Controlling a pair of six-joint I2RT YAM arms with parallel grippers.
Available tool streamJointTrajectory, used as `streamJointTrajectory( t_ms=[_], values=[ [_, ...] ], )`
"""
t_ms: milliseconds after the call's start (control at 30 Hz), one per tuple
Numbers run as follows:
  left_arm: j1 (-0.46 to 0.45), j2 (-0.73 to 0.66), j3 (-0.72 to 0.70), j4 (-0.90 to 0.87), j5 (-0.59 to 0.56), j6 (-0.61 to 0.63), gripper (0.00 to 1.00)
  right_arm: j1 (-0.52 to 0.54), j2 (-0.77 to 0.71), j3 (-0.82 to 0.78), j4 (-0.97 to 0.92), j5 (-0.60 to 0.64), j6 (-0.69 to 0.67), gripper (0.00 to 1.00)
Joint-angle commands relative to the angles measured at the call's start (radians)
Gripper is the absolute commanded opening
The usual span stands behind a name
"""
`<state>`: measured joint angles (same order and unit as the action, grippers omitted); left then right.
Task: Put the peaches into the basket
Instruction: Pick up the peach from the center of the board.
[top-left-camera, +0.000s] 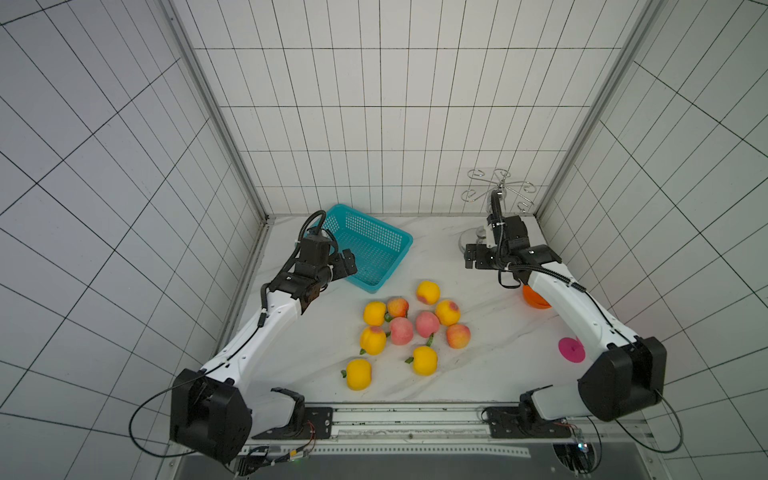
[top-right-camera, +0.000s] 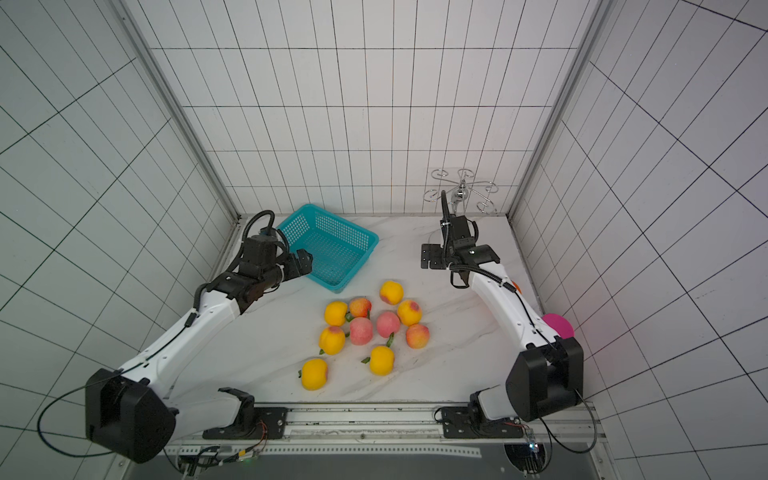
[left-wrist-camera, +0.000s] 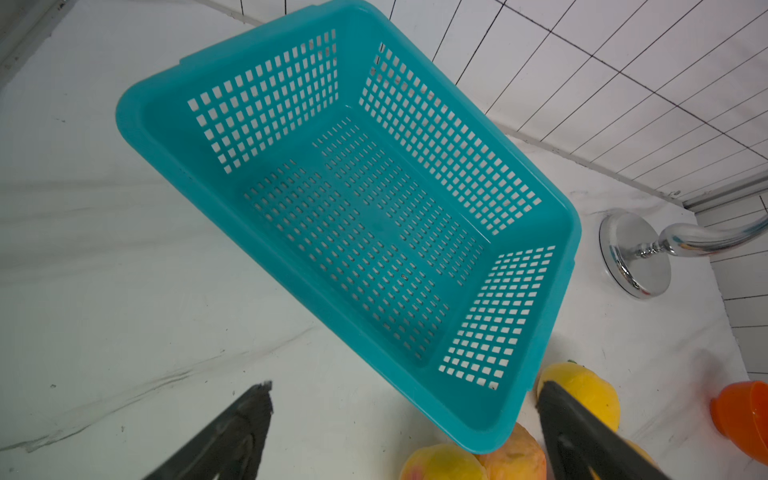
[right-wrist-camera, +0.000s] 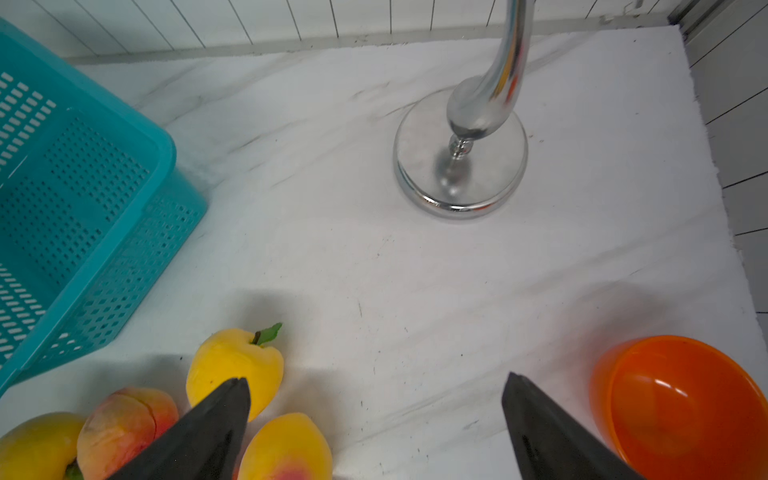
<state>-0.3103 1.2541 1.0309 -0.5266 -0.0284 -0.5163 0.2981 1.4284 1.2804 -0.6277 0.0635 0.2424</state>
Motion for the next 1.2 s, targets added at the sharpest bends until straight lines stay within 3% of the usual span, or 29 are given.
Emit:
streamJointTrajectory(
  t_ms=[0, 500, 767, 933, 1167],
  values=[
    [-0.043, 0.005, 0.029, -0.114, 0.027, -0.023, 0.99, 0.026, -0.07, 0.003, -0.134, -0.022, 0.056, 0.99],
    [-0.315, 0.055, 0.144, -0.482, -0.109, -0.188, 0.98, 0.036, -0.405, -0.211, -0.261, -0.194, 0.076, 0.99],
    [-0.416, 0.047, 0.006, -0.446, -0.072, -0.378, 0.98, 0.038, -0.422, -0.239, -0.283, -0.326, 0.04, 0.99],
    [-0.465, 0.082, -0.039, -0.438, -0.066, -0.448, 0.98, 0.052, -0.427, -0.231, -0.312, -0.337, 0.005, 0.99],
    [-0.469, 0.076, -0.113, -0.444, -0.023, -0.443, 0.98, 0.062, -0.427, -0.262, -0.297, -0.373, 0.016, 0.99]
  ],
)
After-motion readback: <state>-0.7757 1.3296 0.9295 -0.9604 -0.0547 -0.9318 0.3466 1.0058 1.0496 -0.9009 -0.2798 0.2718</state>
